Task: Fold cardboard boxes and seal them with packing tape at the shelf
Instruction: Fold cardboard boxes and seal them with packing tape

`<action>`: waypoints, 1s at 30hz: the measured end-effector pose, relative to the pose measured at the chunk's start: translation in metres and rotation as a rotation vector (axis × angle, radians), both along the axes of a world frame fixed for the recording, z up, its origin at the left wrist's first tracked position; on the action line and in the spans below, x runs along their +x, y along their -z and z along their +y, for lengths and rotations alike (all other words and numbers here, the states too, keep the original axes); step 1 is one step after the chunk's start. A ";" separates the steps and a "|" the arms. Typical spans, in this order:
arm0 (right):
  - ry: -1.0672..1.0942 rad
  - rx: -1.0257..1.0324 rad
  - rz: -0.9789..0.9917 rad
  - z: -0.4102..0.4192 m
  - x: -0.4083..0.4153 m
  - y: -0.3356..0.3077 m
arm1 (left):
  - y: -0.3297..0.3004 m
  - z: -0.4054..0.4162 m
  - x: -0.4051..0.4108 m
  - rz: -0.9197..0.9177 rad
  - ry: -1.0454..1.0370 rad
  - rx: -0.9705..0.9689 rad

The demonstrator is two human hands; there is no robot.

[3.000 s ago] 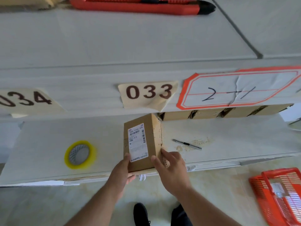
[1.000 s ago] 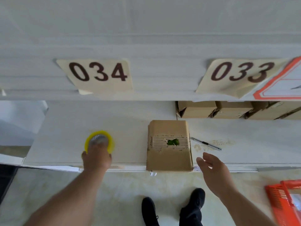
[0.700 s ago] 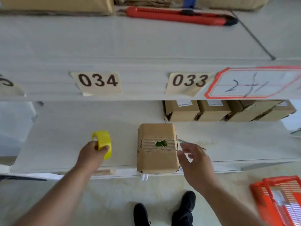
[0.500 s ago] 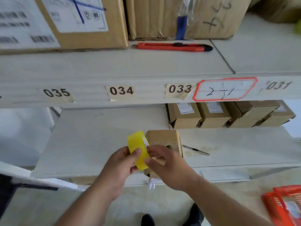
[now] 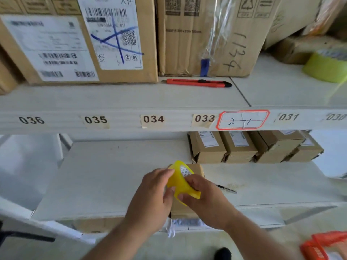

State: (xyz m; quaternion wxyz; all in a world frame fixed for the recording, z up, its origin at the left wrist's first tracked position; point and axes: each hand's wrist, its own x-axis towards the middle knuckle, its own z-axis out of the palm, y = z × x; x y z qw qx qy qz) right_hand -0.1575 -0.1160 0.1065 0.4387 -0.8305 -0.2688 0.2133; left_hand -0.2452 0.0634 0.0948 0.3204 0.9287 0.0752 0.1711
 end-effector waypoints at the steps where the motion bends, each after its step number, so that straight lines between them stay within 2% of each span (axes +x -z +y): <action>1: -0.004 -0.007 0.008 -0.002 0.000 0.001 | 0.000 0.000 0.001 0.001 -0.010 -0.044; 3: -0.037 -0.038 0.013 -0.006 0.000 0.000 | 0.000 0.005 0.008 0.054 -0.042 -0.180; 7: -0.122 -0.119 0.043 -0.014 0.009 -0.005 | -0.013 0.018 0.018 0.389 -0.087 -0.541; 12: -0.171 -0.160 0.068 -0.018 0.012 -0.005 | -0.012 0.024 0.020 0.477 -0.066 -0.782; 16: -0.178 -0.185 0.064 -0.015 0.015 -0.005 | -0.008 0.028 0.022 0.487 -0.042 -0.743; 19: -0.179 -0.200 0.054 -0.014 0.020 -0.007 | -0.004 0.026 0.023 0.431 -0.059 -0.589; 24: -0.054 -0.223 -0.207 -0.001 0.016 0.003 | -0.001 0.006 0.023 0.331 -0.072 -0.411; 28: -0.128 -0.412 -0.391 0.002 0.021 0.007 | -0.004 -0.015 0.013 0.212 -0.071 -0.158; 30: -0.156 -0.446 -0.383 0.001 0.029 0.004 | 0.003 -0.019 0.011 0.166 -0.118 -0.232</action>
